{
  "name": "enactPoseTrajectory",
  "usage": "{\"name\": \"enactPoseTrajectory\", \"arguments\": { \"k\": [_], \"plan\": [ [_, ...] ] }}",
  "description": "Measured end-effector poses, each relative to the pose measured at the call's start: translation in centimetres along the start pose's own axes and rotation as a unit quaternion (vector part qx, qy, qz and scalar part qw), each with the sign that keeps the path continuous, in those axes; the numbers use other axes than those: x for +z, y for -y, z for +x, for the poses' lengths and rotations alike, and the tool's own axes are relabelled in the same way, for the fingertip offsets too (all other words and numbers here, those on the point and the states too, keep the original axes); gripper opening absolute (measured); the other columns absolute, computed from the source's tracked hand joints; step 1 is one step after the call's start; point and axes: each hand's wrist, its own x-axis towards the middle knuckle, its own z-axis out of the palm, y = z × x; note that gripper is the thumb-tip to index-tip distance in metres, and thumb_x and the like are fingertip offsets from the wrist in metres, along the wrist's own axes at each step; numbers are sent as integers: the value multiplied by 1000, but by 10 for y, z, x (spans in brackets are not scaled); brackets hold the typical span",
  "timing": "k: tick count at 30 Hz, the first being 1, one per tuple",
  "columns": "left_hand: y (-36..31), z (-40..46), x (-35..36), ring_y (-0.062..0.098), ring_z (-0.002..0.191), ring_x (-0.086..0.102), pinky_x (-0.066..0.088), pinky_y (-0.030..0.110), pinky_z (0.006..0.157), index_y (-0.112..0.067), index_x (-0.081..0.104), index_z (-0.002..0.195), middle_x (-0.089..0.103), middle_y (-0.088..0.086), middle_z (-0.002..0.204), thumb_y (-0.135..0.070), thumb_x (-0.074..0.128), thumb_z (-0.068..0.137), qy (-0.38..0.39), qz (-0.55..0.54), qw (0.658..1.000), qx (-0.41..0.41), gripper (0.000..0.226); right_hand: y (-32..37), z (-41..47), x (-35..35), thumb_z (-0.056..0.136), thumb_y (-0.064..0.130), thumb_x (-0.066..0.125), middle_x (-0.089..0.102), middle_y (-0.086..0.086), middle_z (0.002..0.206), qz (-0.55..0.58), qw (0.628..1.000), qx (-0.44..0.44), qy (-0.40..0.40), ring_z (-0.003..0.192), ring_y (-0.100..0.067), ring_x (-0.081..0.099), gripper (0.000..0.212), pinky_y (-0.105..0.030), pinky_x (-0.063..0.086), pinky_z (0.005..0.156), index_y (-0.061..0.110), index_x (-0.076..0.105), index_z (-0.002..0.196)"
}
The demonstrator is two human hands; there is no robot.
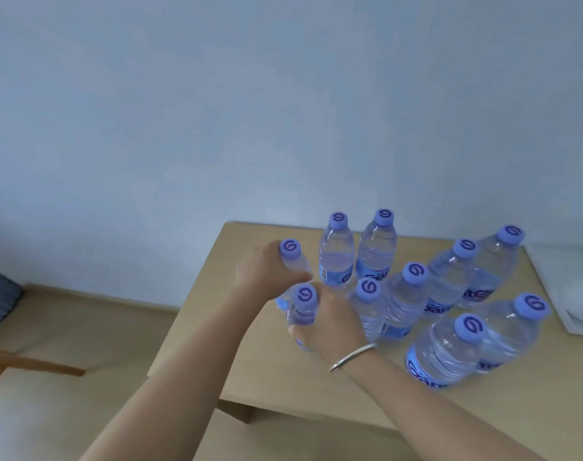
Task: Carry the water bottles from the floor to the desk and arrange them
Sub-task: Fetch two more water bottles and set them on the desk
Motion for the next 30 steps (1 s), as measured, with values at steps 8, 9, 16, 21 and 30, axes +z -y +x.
{"name": "enactPoseTrajectory", "arguments": {
  "k": [8,9,16,21,30],
  "plan": [
    [7,29,20,14,64,57,41,25,52,-26,53,79,61,-8,72,-61,58,49,34,-16,999,27,46,3,7,11,71,13,63,61,0,94,46,997,39,-54,86,-14,55,31,-22,44,75,14,54,101],
    [8,30,20,15,68,58,43,27,55,-25,52,83,62,-7,76,-64,58,51,42,-17,998,33,50,4,7,11,71,10,64,61,0,96,66,995,36,-60,89,-14,56,35,-23,45,78,14,54,104],
    [23,18,25,22,85,58,49,34,73,-24,48,117,62,-3,98,-60,61,69,48,-79,995,47,61,8,-8,11,72,10,70,53,7,100,112,985,45,-120,93,-6,49,43,-3,33,76,17,50,110],
    [36,-1,28,26,101,60,48,35,79,-24,42,131,63,1,116,-47,57,80,13,-68,997,39,58,12,-24,4,75,13,69,50,-2,123,80,990,20,-115,114,-12,45,61,-13,33,90,9,42,129],
    [21,-85,54,27,87,55,32,29,65,-17,56,99,62,4,101,-32,51,82,-15,107,991,80,23,1,-110,-16,79,16,63,54,-7,118,-15,998,22,-62,110,-22,51,44,-24,38,88,8,51,121]
  ]
}}
